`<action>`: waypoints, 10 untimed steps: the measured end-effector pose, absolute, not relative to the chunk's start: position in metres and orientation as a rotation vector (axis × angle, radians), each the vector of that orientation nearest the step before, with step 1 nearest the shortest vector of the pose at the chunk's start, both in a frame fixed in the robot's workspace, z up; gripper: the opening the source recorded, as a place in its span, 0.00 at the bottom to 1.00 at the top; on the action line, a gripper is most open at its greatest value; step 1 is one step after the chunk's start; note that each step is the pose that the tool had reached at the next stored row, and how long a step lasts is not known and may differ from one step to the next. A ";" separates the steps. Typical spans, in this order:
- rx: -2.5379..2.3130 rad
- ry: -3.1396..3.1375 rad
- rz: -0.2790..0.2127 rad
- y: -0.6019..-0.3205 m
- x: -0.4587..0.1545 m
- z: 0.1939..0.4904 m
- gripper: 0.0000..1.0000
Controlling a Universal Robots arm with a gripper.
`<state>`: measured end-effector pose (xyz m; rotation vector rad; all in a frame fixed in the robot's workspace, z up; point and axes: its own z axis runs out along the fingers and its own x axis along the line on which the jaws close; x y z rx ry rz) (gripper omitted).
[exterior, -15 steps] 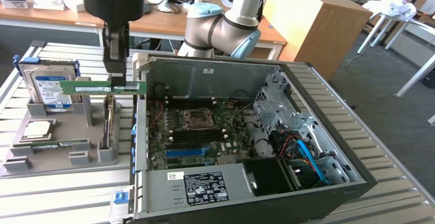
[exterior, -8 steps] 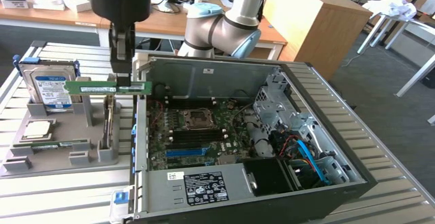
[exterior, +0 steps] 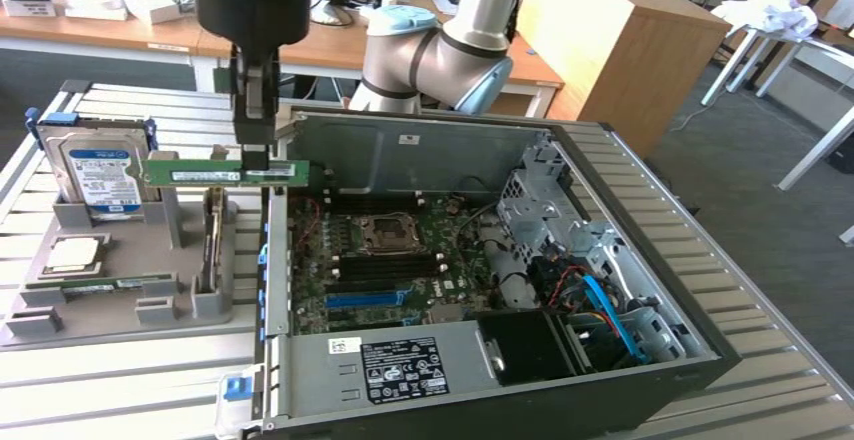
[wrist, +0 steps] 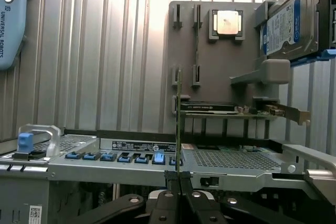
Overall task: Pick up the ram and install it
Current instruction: 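Pick up the ram and move it above insertion slot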
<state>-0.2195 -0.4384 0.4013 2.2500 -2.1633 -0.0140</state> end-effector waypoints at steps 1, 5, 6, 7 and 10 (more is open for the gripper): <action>2.250 -2.163 -0.014 -0.438 -0.218 0.401 0.12; 2.250 -2.163 -0.014 -0.438 -0.214 0.401 0.12; 2.250 -2.163 -0.014 -0.438 -0.213 0.401 0.12; 2.250 -2.163 -0.014 -0.438 -0.212 0.401 0.12; 2.250 -2.163 -0.014 -0.438 -0.209 0.401 0.12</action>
